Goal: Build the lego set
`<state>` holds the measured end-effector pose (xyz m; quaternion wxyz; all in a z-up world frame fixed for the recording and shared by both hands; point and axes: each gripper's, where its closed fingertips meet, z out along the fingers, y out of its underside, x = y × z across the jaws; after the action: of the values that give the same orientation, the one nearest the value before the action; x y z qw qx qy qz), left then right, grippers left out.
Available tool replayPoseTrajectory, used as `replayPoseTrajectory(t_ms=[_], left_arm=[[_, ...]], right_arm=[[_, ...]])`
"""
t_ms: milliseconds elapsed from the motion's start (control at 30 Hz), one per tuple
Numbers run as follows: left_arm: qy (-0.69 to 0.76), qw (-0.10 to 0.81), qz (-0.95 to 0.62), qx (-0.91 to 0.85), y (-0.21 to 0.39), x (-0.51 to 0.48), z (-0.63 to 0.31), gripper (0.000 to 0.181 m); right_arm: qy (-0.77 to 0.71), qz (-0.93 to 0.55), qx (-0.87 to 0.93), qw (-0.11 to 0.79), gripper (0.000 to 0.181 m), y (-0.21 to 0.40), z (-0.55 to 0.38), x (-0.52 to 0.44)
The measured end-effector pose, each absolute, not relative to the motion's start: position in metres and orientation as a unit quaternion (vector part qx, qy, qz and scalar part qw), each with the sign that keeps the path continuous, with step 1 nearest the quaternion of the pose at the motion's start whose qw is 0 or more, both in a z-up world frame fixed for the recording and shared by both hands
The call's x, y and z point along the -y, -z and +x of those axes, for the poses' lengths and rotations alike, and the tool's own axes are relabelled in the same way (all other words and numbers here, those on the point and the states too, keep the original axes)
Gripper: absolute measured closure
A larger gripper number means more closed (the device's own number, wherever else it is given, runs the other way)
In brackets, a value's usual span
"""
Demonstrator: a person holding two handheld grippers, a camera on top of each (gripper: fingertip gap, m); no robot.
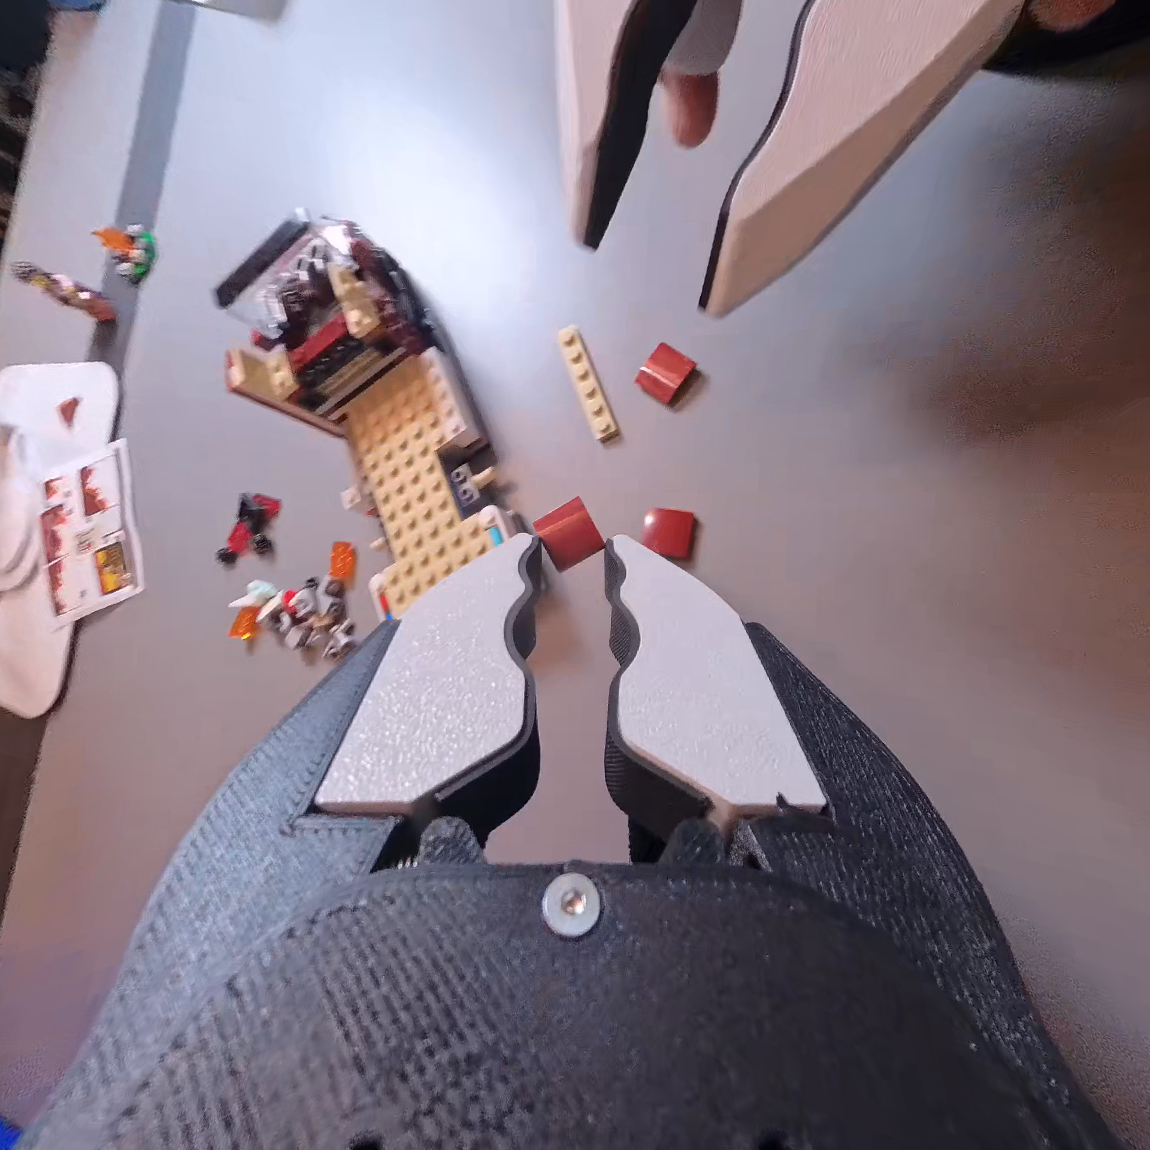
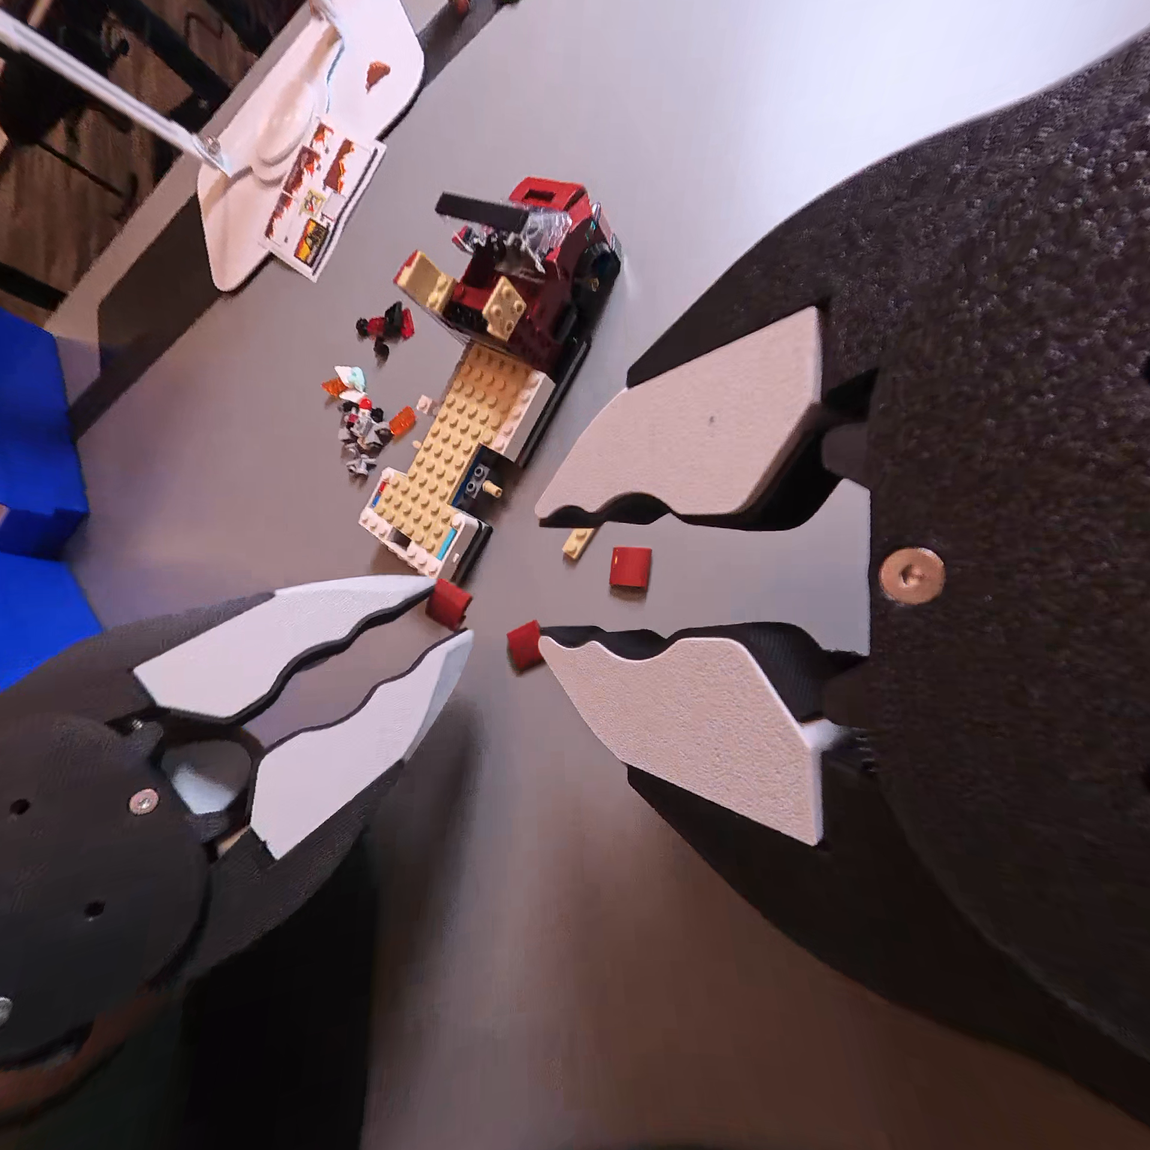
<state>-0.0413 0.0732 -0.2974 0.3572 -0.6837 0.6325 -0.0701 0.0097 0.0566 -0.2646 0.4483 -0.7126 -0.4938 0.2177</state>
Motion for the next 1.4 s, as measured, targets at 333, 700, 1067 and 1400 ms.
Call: replayPoseTrajectory(t_ms=[333,700,1067,1400], left_arm=[[0.160,0.293,-0.696,-0.636,0.325,-0.058,-0.023,0.156],[0.225,0.257,-0.697,-0.630,0.328,-0.043,-0.038,0.146],[0.205,0.260,-0.676,-0.658,0.330,-0.042,-0.047,0.163],[0.231,0.260,-0.676,-0.650,0.328,-0.041,-0.056,0.154]], right_arm=[[-0.201,-0.725,0.533,0.388,0.151,0.297,0.008,-0.044],[-0.198,-0.729,0.554,0.349,0.151,0.306,0.001,-0.047],[-0.185,-0.663,0.680,0.251,0.152,0.322,-0.028,-0.046],[-0.161,-0.653,0.708,0.216,0.173,0.321,-0.010,-0.036]])
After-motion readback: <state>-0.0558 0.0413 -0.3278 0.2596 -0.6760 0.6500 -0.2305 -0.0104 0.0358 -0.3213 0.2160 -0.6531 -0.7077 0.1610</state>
